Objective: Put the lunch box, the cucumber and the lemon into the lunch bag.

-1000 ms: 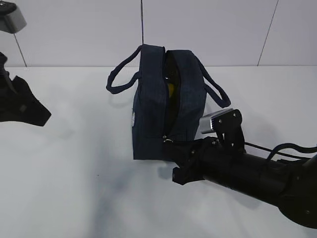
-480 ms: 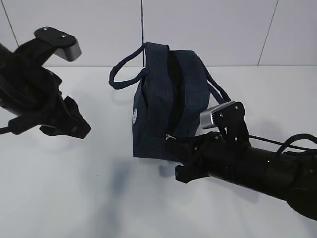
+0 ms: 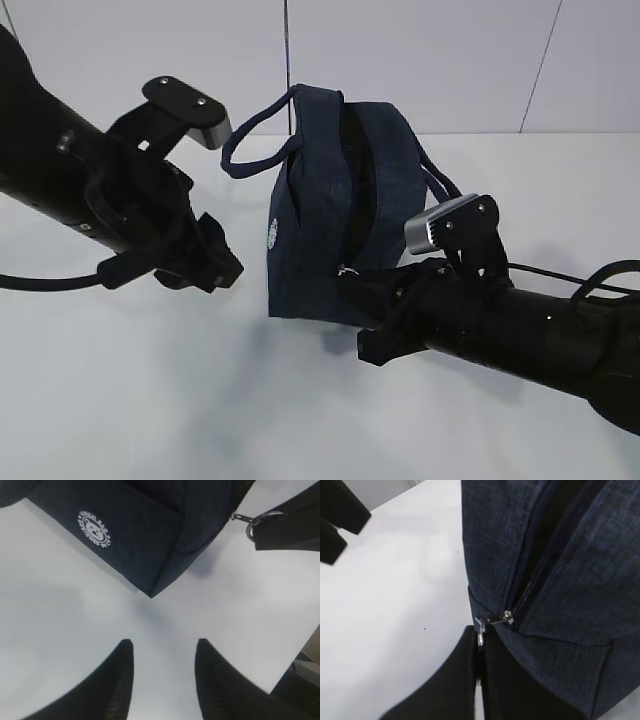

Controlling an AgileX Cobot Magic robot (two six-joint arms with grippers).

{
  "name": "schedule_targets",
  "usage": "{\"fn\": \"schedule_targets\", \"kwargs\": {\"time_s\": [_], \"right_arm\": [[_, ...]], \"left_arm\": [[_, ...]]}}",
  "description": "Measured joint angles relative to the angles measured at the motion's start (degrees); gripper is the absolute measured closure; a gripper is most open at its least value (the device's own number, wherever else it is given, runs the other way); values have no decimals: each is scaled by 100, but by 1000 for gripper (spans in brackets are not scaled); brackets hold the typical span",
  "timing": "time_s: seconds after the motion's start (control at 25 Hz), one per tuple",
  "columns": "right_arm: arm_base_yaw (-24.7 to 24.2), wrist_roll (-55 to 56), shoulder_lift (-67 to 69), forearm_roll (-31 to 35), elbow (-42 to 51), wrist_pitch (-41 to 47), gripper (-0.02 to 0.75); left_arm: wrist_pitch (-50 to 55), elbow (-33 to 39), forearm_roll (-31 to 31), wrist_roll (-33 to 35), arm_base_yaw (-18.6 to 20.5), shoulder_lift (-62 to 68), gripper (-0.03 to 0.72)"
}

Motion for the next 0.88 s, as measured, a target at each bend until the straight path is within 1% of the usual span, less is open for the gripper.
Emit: {"fn": "schedule_targets", "kwargs": {"time_s": [0.08, 0.16, 0.48, 0.88], "right_arm": [[0, -9, -9, 0, 4, 0, 720], [0, -9, -23, 0, 4, 0, 720], [0, -9, -79, 58, 4, 3, 721], [0, -12, -101, 108, 4, 12, 721]], "left_arm": [[-43, 0, -11, 0, -22, 152, 343], [-85, 0, -20, 5, -22, 320, 332], [-525, 0, -57, 328, -53, 885, 327], [-1566, 0, -88, 442, -473, 1393, 325]]}}
